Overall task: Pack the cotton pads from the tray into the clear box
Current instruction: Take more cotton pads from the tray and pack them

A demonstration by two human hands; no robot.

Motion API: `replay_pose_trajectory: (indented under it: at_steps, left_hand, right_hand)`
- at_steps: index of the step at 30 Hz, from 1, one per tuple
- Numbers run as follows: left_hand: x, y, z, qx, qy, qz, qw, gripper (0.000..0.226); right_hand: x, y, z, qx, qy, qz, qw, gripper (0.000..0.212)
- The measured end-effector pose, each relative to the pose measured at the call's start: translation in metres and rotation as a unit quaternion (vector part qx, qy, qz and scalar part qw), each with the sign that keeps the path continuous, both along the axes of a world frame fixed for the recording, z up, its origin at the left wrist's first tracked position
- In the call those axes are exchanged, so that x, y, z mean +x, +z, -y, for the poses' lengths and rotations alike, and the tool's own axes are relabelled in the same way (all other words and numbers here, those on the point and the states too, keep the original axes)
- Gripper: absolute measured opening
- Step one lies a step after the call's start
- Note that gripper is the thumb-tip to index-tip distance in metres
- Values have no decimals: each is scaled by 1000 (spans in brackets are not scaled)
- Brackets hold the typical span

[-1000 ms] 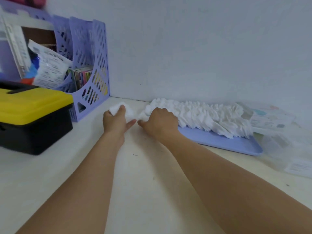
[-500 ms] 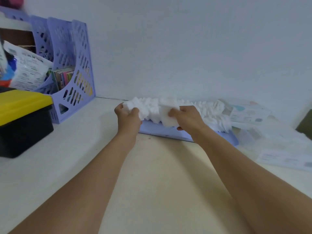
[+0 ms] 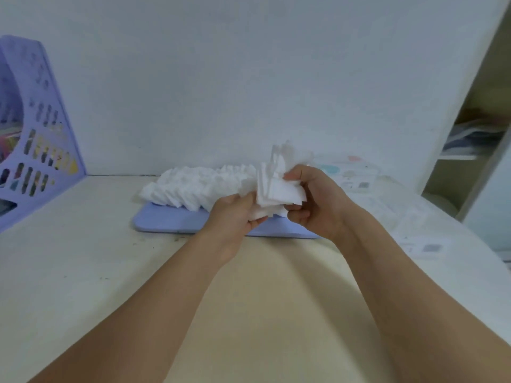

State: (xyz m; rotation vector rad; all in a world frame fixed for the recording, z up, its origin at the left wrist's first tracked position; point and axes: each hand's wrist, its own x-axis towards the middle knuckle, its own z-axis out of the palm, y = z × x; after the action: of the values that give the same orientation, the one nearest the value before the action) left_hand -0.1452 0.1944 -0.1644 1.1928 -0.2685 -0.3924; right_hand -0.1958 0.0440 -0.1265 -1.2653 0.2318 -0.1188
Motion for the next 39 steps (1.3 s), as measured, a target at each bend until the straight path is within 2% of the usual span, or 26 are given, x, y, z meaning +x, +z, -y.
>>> replay_pose_trajectory:
  at_steps: [4, 8, 13, 18, 23, 34, 39]
  left_hand:
    - [1, -2, -2, 44, -12, 11, 999, 24]
    - [1, 0, -8, 36, -24, -17, 999, 19]
    - [3, 1, -7, 23, -19, -41, 999, 16]
    - [6, 0, -3, -20, -38, -70, 997, 39]
    - [5, -3, -3, -47, -43, -70, 996, 25]
    - [1, -2, -1, -60, -63, -98, 991, 34]
    - [2, -3, 0, -14, -59, -66, 996, 32]
  right_hand:
    - [9, -5, 4, -73, -13, -45, 996, 13]
    - [11, -10, 5, -98, -8, -51, 994, 14]
    - [9, -10, 6, -98, -3, -47, 994, 12]
    - [10, -11, 9, -104, -7, -54, 993, 11]
    - [10, -12, 11, -103, -14, -46, 994, 13]
    - [10, -14, 13, -87, -16, -37, 995, 5]
    - [10, -15, 16, -69, -3, -42, 997, 9]
